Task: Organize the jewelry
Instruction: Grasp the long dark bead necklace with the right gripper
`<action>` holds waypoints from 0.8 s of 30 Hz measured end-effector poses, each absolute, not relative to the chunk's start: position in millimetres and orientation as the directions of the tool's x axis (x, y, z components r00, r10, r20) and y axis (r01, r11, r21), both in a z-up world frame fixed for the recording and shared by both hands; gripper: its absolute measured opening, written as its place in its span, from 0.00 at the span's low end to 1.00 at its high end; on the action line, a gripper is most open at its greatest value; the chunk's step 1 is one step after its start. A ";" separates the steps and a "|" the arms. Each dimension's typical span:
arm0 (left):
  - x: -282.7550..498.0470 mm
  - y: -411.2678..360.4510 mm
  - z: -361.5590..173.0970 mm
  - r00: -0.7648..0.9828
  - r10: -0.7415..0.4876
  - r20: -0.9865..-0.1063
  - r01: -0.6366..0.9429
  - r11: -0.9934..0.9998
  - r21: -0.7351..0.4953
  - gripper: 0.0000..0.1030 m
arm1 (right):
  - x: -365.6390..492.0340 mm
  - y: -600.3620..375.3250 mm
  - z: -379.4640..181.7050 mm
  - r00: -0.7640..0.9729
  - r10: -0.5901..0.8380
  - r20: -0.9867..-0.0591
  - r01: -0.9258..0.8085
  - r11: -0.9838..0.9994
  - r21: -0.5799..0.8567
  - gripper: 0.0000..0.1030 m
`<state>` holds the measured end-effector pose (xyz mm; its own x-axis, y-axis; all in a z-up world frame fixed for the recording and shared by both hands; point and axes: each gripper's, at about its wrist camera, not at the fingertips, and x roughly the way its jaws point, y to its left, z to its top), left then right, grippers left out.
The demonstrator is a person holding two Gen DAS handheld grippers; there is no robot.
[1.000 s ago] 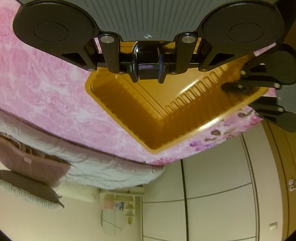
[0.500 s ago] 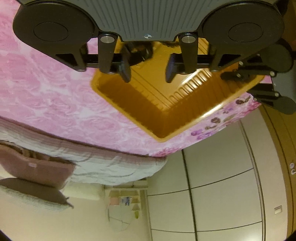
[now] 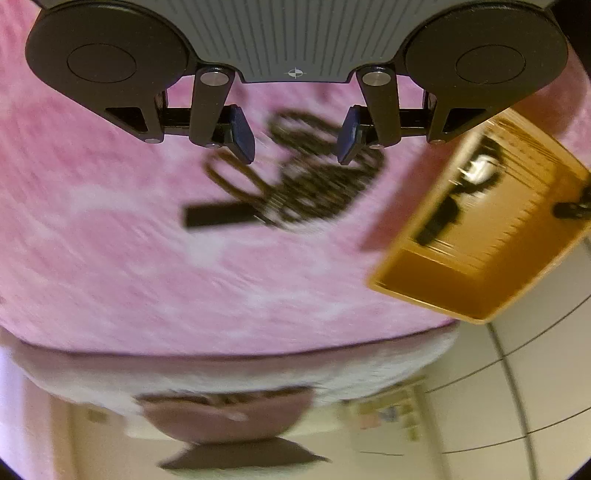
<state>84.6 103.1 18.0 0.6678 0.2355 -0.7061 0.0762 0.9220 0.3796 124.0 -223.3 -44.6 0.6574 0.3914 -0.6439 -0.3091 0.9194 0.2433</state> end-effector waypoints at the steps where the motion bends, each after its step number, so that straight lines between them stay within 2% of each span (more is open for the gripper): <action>1: 84.5 103.2 18.2 0.667 0.235 -0.706 0.076 0.922 0.379 0.04 | 122.8 -229.7 -47.6 0.658 0.382 -0.649 -0.295 0.924 0.245 0.48; 5: 84.1 104.0 18.4 0.665 0.236 -0.708 0.076 0.922 0.379 0.04 | 116.0 -241.4 -54.1 0.659 0.366 -0.657 -0.269 0.931 0.248 0.48; 16: 83.9 103.7 18.5 0.665 0.241 -0.707 0.078 0.919 0.386 0.04 | 116.5 -229.5 -62.9 0.645 0.410 -0.645 -0.335 0.910 0.244 0.48; 19: 83.7 104.2 18.4 0.666 0.241 -0.706 0.077 0.919 0.386 0.04 | 118.5 -225.9 -63.6 0.640 0.417 -0.645 -0.338 0.907 0.251 0.44; 21: 83.6 104.3 18.3 0.666 0.240 -0.706 0.076 0.920 0.385 0.04 | 118.7 -223.7 -63.3 0.638 0.421 -0.645 -0.344 0.905 0.250 0.37; 24: 84.2 103.8 18.6 0.664 0.240 -0.708 0.075 0.921 0.383 0.04 | 120.7 -219.4 -65.1 0.624 0.424 -0.656 -0.358 0.902 0.243 0.34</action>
